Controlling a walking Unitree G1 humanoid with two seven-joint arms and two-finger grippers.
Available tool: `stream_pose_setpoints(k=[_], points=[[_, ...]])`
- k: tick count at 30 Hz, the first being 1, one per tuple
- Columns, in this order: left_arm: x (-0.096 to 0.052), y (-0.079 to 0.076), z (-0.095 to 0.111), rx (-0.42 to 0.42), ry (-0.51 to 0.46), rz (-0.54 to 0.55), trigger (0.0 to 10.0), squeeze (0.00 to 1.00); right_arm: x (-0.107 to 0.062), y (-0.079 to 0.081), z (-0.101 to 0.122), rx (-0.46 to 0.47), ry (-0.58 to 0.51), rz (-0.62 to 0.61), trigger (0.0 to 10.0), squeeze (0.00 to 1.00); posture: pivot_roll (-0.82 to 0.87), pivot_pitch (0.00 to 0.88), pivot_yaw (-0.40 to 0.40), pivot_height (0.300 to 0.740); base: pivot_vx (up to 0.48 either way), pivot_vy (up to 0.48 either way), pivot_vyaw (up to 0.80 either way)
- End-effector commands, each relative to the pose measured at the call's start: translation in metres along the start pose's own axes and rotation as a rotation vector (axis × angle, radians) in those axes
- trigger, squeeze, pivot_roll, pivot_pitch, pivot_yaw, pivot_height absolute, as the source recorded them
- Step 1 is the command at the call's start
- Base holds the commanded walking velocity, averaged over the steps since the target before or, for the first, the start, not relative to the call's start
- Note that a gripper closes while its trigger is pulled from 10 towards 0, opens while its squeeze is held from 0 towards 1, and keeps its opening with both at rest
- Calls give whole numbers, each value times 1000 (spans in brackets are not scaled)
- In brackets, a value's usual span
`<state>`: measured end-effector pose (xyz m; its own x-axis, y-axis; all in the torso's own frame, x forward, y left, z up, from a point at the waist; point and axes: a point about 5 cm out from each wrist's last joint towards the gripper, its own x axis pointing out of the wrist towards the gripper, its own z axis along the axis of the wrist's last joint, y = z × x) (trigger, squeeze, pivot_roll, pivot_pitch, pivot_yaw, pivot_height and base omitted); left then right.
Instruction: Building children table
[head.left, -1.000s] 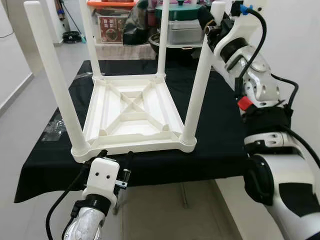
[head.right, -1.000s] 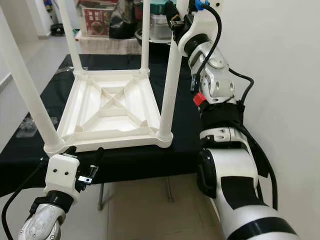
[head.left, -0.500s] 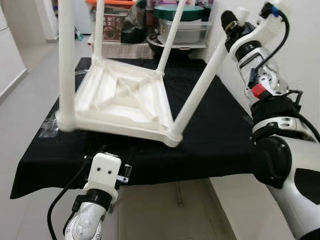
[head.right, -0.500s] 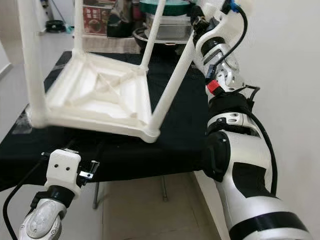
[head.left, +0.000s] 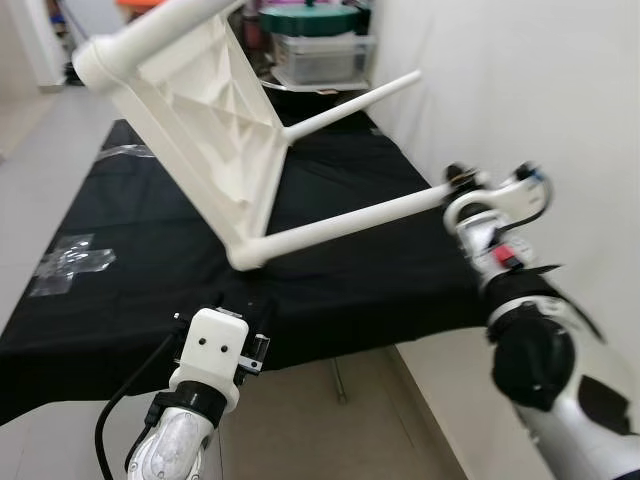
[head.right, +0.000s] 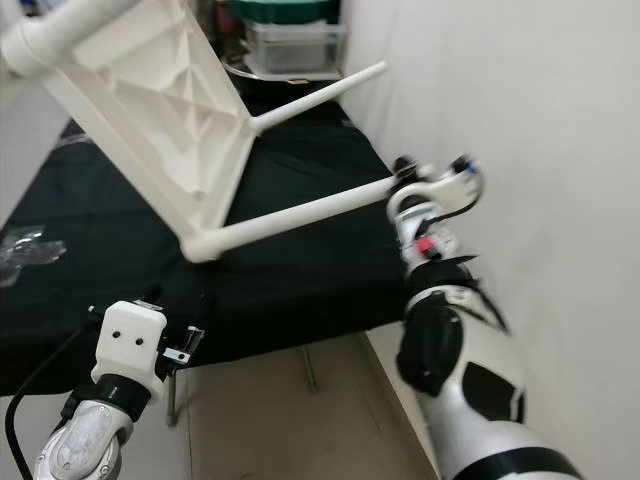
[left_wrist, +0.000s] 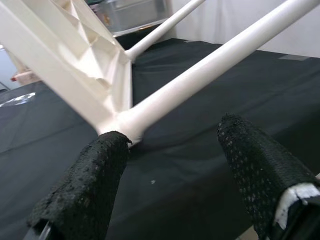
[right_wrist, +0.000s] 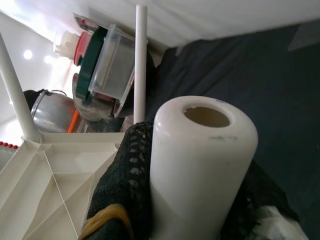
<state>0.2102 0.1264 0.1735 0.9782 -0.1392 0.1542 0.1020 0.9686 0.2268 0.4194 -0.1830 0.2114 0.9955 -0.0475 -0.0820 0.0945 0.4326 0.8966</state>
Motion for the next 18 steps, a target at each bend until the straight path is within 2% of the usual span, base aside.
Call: stream_pose_setpoints(k=[1, 2, 4, 7, 9, 10, 11, 15, 16, 18], points=[[-1, 1, 2, 6, 2, -3, 10000, 0, -5, -22, -39, -103, 183, -97, 0, 0, 126, 127, -64, 740, 0, 0, 0], [-1, 3, 2, 7, 2, -3, 10000, 0, -6, -17, -52, -101, 218, -82, 0, 0, 125, 132, -63, 740, 0, 0, 0], [-1, 3, 2, 8, 3, -3, 10000, 0, -6, -13, -60, -100, 241, -72, 0, 0, 125, 132, -63, 740, 0, 0, 0], [0, 1, 4, 5, 4, -8, 10000, 0, -7, 6, -84, -85, 299, -29, 0, 0, 129, 136, -68, 740, 0, 0, 0], [0, 1, 4, 5, 4, -8, 10000, 0, -7, 6, -84, -85, 299, -29, 0, 0, 129, 136, -68, 740, 0, 0, 0], [0, 1, 4, 5, 5, -5, 10000, 0, -8, 11, -90, -89, 318, -13, 3529, 0, 129, 137, -67, 740, 0, 0, 0], [1, 1, 4, 7, 4, -4, 10000, 0, -9, 14, -95, -93, 335, -10, 10000, 0, 131, 137, -70, 740, 0, 0, 0], [2, 2, 5, 4, 4, -1, 10000, 0, -10, 16, -99, -92, 345, -5, 10000, 0, 128, 137, -67, 740, 0, 0, 0], [2, 2, 5, 1, 4, -1, 10000, 0, -10, 17, -101, -109, 353, 10, 10000, 1000, 126, 133, -68, 740, 0, 0, 0], [3, 2, 4, 1, 4, -2, 10000, 0, -10, 17, -102, -131, 360, 17, 10000, 1000, 123, 133, -68, 740, 0, 0, 0]])
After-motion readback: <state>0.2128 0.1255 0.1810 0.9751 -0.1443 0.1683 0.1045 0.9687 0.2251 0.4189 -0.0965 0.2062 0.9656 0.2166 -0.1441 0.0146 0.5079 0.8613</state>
